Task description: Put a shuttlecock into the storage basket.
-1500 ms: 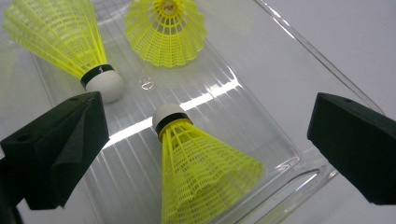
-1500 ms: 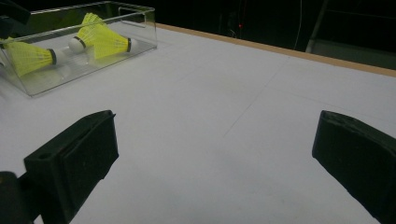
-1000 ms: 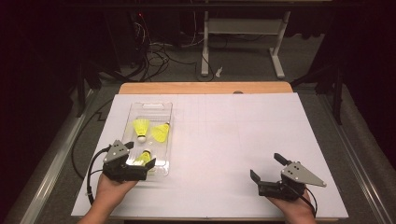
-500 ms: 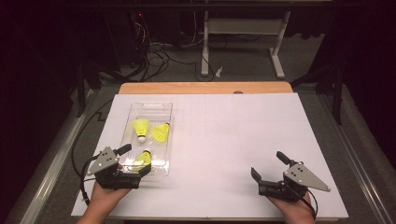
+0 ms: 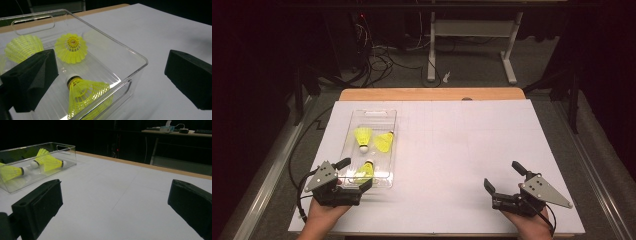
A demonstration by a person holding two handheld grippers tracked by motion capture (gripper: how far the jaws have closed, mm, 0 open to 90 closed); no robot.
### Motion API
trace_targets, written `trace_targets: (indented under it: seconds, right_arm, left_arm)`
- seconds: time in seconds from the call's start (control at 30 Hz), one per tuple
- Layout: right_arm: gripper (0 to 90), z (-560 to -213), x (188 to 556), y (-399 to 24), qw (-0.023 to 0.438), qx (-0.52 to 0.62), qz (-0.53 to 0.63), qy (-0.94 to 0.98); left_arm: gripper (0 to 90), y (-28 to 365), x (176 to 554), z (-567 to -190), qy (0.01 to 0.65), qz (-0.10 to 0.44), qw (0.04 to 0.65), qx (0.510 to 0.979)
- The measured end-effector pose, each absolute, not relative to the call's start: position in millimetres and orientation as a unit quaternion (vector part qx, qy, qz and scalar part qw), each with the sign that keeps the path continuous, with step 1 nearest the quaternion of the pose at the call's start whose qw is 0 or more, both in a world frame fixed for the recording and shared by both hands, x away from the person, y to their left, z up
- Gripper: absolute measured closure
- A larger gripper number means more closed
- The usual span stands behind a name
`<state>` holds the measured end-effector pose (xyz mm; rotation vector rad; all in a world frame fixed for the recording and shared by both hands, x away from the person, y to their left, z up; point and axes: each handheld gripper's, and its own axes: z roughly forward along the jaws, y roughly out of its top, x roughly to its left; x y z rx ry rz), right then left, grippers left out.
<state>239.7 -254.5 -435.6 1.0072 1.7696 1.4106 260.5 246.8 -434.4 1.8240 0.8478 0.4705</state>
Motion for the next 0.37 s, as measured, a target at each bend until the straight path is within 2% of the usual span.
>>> trace_targets:
  seconds: [0.37]
  right_arm:
    - [0.1, -436.9, 240.8, -255.0, 0.329, 0.393, 0.534, 0.672]
  left_arm:
    - [0.1, 250.8, 261.3, -434.2, 0.36, 0.199, 0.51, 0.756]
